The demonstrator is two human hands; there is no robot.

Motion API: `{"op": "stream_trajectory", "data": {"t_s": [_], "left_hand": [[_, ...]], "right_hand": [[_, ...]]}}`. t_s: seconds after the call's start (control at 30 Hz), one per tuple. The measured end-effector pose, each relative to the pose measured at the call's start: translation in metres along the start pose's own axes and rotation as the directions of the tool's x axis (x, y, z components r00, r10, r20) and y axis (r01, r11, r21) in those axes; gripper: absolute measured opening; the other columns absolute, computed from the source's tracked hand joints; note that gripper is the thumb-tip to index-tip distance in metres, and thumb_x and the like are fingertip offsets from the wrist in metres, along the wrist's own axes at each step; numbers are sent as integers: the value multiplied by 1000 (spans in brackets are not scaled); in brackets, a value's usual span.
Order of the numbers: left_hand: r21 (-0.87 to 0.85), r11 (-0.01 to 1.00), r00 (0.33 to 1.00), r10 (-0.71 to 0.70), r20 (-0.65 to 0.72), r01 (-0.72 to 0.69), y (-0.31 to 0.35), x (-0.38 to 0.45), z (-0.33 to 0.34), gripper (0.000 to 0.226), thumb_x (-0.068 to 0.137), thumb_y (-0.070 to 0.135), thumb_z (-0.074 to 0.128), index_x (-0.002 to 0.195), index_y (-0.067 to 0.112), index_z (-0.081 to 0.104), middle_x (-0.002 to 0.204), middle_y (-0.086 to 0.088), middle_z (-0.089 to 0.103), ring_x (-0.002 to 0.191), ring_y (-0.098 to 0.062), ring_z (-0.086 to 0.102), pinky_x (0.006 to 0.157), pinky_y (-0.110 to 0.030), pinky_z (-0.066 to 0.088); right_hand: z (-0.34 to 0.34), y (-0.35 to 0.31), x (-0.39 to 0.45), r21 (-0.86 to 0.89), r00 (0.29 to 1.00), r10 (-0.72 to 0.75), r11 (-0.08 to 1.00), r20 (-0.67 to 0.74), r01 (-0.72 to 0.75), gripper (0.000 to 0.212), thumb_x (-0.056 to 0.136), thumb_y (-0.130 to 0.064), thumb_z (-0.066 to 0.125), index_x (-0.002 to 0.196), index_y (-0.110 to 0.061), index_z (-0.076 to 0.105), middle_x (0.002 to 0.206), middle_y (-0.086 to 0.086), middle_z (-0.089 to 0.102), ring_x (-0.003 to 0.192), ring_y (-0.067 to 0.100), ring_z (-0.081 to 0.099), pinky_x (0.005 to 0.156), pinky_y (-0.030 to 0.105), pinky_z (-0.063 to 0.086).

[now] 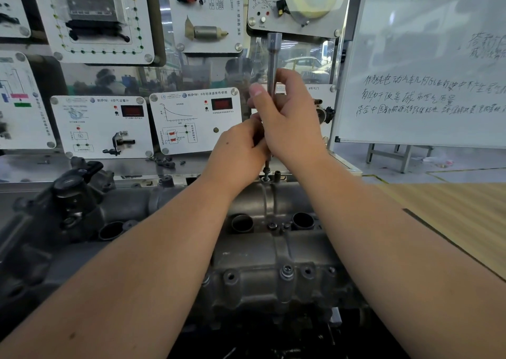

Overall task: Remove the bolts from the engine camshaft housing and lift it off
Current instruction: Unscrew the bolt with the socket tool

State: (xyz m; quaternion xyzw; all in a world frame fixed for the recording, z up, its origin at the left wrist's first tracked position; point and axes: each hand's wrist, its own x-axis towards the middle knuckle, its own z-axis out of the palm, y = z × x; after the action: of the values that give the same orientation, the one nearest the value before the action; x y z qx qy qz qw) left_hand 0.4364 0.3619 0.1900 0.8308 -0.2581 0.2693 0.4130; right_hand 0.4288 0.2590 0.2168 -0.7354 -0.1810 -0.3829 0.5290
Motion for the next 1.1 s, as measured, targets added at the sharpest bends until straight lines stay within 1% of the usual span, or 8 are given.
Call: {"op": "stream_trajectory", "data": {"t_s": [0.1, 0.2, 0.4, 0.57, 0.73, 0.9, 1.0, 1.1], "left_hand": [[-31, 999, 1000, 20, -6, -20, 1, -1, 1, 16, 97, 15, 54, 105, 27, 60, 80, -3, 69, 74, -20, 64, 65, -35, 49], [-44, 999, 1000, 9, -5, -9, 2, -3, 3, 12, 100, 20, 50, 95, 25, 60, 78, 0, 68, 72, -18, 63, 65, -35, 48], [-21, 1000, 1000, 12, 0, -12, 1, -1, 0, 22, 102, 18, 49, 85, 13, 62, 70, 6, 64, 60, -3, 56, 50, -15, 37], [-9, 1000, 1000, -7, 9, 7, 0, 1, 1, 13, 98, 16, 54, 99, 5, 62, 79, -5, 67, 72, -21, 62, 61, -30, 45], [-31, 999, 1000, -8, 10, 9, 1, -2, 4, 27, 103, 22, 47, 78, 26, 56, 72, 6, 64, 64, -8, 58, 52, -18, 37], [-15, 1000, 1000, -1, 9, 1, 4, -2, 1, 28, 103, 19, 46, 78, 21, 58, 68, 4, 64, 63, -5, 58, 50, -15, 38], [12, 1000, 1000, -16, 3, 16, 3, 1, -1, 13, 97, 16, 53, 93, 10, 63, 73, -1, 66, 67, -13, 62, 58, -29, 45], [1, 1000, 1000, -17, 12, 17, 3, 1, 0, 15, 97, 17, 55, 99, 4, 62, 83, -10, 68, 78, -30, 64, 68, -42, 49]], "right_hand": [[-1, 2, 1, -48, 998, -45, 998, -40, 43, 2, 101, -32, 56, 102, -31, 55, 85, -6, 74, 83, 9, 70, 83, 42, 56], [-2, 0, 2, -67, 998, -46, 997, -32, 44, 16, 103, -27, 50, 96, -19, 62, 86, -11, 73, 79, 6, 68, 80, 38, 57], [-1, 0, 2, 12, 999, -29, 1000, 23, 28, 10, 105, -27, 46, 105, -24, 56, 95, -7, 74, 76, 10, 73, 78, 38, 58], [1, 1, 1, -4, 998, -51, 999, -36, 50, 16, 100, -31, 58, 113, -22, 58, 93, -4, 74, 86, 12, 72, 85, 42, 57], [-1, 2, 3, -31, 999, -49, 998, -22, 49, 21, 104, -24, 49, 93, -15, 63, 87, -10, 72, 71, 5, 70, 67, 22, 55], [0, 0, 4, 16, 1000, -6, 1000, 10, 6, 23, 105, -26, 43, 93, -14, 59, 93, -3, 73, 73, 15, 73, 76, 43, 59], [2, -1, 1, 31, 1000, -15, 999, 5, 15, 15, 102, -34, 53, 112, -22, 54, 92, -3, 75, 84, 14, 73, 83, 46, 58], [1, 2, 2, 38, 998, -38, 998, -42, 40, 10, 102, -31, 55, 97, -37, 49, 82, -9, 75, 76, 4, 72, 76, 32, 58]]}}
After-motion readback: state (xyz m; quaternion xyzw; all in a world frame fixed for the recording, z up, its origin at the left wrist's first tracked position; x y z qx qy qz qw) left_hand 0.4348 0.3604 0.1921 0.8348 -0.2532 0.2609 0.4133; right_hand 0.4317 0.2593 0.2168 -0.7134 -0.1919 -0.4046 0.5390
